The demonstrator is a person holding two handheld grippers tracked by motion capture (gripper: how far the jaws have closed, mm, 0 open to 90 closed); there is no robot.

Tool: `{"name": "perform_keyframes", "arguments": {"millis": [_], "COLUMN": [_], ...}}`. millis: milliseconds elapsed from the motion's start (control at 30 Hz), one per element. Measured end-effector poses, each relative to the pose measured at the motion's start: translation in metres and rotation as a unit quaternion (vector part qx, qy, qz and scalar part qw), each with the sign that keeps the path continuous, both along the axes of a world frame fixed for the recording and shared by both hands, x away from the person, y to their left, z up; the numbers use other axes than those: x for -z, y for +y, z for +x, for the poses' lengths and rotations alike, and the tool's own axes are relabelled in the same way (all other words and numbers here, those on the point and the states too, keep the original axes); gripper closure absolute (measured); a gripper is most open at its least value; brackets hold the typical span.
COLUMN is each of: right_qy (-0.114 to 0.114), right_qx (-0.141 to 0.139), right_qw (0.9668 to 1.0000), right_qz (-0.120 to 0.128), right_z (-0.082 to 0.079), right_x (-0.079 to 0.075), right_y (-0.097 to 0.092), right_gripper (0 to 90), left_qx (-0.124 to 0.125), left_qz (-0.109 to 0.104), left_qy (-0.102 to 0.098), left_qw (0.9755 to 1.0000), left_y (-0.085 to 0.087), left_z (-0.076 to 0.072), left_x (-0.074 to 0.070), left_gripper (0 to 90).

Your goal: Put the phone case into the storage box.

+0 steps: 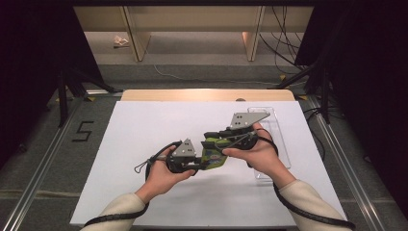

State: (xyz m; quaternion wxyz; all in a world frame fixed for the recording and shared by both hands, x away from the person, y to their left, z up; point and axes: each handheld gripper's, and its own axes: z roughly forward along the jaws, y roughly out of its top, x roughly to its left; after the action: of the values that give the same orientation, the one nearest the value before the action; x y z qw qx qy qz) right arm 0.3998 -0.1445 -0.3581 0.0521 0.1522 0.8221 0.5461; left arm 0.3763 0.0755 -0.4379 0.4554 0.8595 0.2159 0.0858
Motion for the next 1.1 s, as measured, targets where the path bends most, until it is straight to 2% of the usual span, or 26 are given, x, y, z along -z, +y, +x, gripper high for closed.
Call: {"name": "perform_keyframes", "arguments": {"millis": [33, 67, 133, 233, 400, 467, 500, 533, 567, 600, 767, 900, 1100], "right_qy": [-0.001, -0.001, -0.004, -0.013, -0.019, -0.021, -0.020, -0.020, -0.020, -0.020, -0.028, -0.030, -0.032], "right_qx": [0.007, 0.007, 0.020, 0.047, 0.080, 0.093, 0.107, 0.107, 0.122, 0.122, 0.153, 0.167, 0.175], "right_qw": [1.0000, 1.0000, 0.9998, 0.9988, 0.9964, 0.9951, 0.9935, 0.9935, 0.9914, 0.9914, 0.9865, 0.9844, 0.9831], "right_qz": [0.001, 0.001, 0.001, 0.005, 0.021, 0.027, 0.033, 0.033, 0.043, 0.043, 0.051, 0.047, 0.041], "right_z": [0.001, 0.001, 0.002, 0.002, 0.004, 0.004, 0.004, 0.004, 0.004, 0.004, 0.005, 0.005, 0.005], "right_x": [0.000, 0.000, 0.001, 0.002, 0.001, 0.001, 0.003, 0.003, 0.004, 0.004, 0.005, 0.007, 0.008], "right_y": [0.000, 0.000, -0.001, -0.002, -0.004, -0.005, -0.005, -0.005, -0.006, -0.006, -0.009, -0.008, -0.008], "right_gripper": [55.5, 55.5, 47.1, 32.7, 20.9, 18.5, 17.2, 17.2, 17.3, 17.3, 15.3, 11.8, 10.6], "left_qx": [-0.002, -0.003, -0.007, -0.021, -0.045, -0.052, -0.063, -0.063, -0.075, -0.075, -0.096, -0.106, -0.120], "left_qz": [0.001, 0.002, 0.005, 0.001, -0.003, -0.004, -0.008, -0.008, -0.020, -0.020, -0.013, -0.010, -0.008], "left_qy": [-0.003, -0.004, -0.005, 0.005, 0.004, 0.004, 0.010, 0.010, 0.018, 0.018, 0.007, 0.006, 0.008], "left_qw": [1.0000, 1.0000, 0.9999, 0.9998, 0.9990, 0.9986, 0.9979, 0.9979, 0.9968, 0.9968, 0.9953, 0.9943, 0.9927], "left_y": [0.000, 0.000, 0.000, 0.002, 0.005, 0.006, 0.006, 0.006, 0.008, 0.008, 0.010, 0.010, 0.009], "left_z": [0.000, 0.000, 0.000, 0.001, 0.002, 0.003, 0.003, 0.003, 0.003, 0.003, 0.003, 0.003, 0.003], "left_x": [0.000, 0.000, -0.001, -0.001, -0.003, -0.003, -0.004, -0.004, -0.005, -0.005, -0.007, -0.007, -0.007], "left_gripper": [77.3, 77.3, 77.3, 77.3, 77.3, 77.3, 77.3, 77.3, 77.2, 77.2, 77.2, 77.3, 77.2]}}
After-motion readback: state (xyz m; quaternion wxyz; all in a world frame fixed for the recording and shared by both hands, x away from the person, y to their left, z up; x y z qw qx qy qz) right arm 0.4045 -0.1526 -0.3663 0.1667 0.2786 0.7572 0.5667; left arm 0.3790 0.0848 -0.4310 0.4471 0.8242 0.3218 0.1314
